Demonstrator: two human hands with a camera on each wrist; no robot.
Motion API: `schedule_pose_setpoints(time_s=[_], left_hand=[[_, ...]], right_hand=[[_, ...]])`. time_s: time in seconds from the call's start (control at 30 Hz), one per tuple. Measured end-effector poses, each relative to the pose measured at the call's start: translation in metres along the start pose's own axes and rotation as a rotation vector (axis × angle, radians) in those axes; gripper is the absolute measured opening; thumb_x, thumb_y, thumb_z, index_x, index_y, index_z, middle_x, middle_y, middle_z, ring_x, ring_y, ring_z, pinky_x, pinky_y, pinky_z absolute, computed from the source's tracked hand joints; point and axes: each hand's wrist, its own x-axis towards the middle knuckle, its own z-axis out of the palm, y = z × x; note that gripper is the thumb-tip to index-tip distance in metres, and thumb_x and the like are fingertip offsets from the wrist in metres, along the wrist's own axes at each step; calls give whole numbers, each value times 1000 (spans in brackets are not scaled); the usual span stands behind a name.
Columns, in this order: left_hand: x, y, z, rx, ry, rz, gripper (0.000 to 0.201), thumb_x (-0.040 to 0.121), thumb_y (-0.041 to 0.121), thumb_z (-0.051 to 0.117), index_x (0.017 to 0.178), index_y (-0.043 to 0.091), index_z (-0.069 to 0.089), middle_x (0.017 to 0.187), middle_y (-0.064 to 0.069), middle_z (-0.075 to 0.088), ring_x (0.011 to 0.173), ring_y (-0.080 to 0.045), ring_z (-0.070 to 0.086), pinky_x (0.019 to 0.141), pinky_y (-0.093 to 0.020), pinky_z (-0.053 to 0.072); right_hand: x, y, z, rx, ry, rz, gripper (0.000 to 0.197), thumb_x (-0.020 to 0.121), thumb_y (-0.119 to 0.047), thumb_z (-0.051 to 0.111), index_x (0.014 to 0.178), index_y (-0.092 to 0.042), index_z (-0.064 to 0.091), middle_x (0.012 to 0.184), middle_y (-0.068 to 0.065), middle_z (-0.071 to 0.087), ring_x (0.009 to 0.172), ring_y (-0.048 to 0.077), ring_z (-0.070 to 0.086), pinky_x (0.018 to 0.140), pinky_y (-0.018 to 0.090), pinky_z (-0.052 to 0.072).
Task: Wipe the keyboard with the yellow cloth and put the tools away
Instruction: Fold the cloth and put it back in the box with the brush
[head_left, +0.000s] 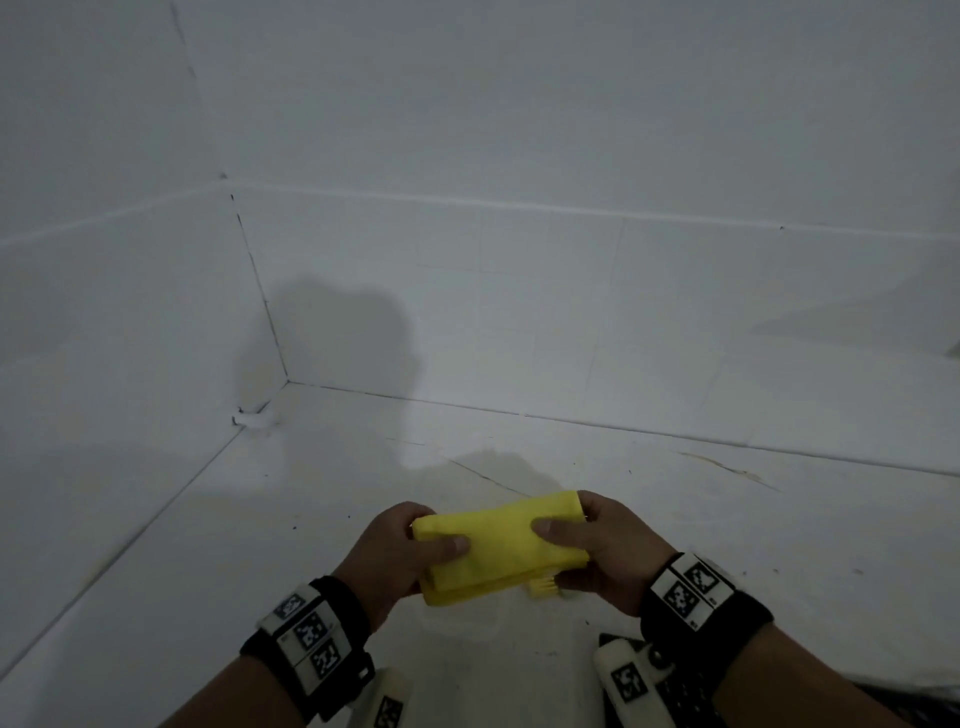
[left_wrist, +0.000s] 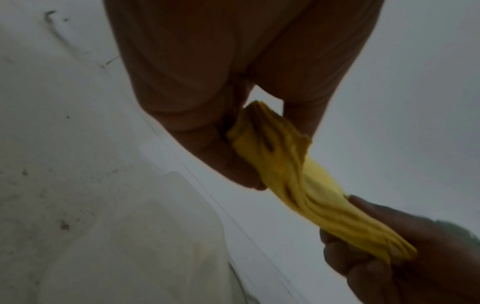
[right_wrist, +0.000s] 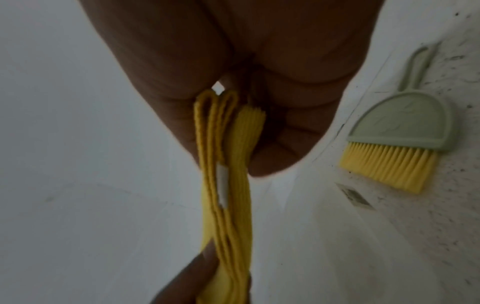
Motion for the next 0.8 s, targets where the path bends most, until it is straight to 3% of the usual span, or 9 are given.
schedule_pose_setpoints(time_s=[0.1,0.17,0.27,0.37,0.47,0.57,0.7,0.8], left_hand=[[9,-5,-4,212,31,71,52,56,40,86,89,6,64,83,-11,64,77,-26,65,65,-38,59],[12,-3,-5,409,-91,91,52,57,45,86,91,14,62,81,-5,63,74,-19,61,63,-32,54],[14,2,-2,507,-302,40,55,68,56,84,113,29,67,97,-5,75,90,-21,72,78,-36,62],[10,7,2,398,-381,110,52,78,60,72,116,25,72,108,-4,77,103,-25,72,93,-48,60],[9,8,6,136,-358,69,43,91,43,72,120,12,72,118,-10,76,112,-31,71,99,-52,57],[13,4,5,-38,-316,-9,38,96,28,71,125,4,69,121,-16,74,114,-36,70,102,-57,55],[23,-10,-2,72,-208,-67,63,78,42,80,133,18,59,118,-11,75,109,-32,73,96,-57,58],[32,-16,-4,185,-183,-50,61,82,16,73,135,33,49,124,-12,66,110,-30,69,92,-51,61]], right_hand=[[9,4,8,-230,146,-114,26,78,-21,80,98,-10,68,97,15,74,86,34,73,69,48,62],[13,1,11,-340,170,-208,21,77,-18,80,91,-10,67,91,16,72,78,30,72,58,37,60],[16,-13,15,-414,44,-269,25,70,-19,85,88,-17,69,89,14,74,77,28,72,63,41,60],[20,-29,17,-415,8,-278,40,62,-26,91,96,-25,69,92,15,74,84,35,72,70,50,61],[27,-28,18,-203,90,-182,57,64,-33,91,113,-28,62,103,17,72,92,38,71,77,55,61],[32,-9,24,52,5,67,66,73,-28,86,130,-27,51,109,16,74,97,38,72,85,60,57],[43,12,36,78,37,71,54,83,-5,76,124,-29,50,103,21,74,91,40,74,79,60,59],[54,20,46,-96,137,-27,33,87,-1,69,106,-23,54,91,23,72,80,39,73,70,59,61]])
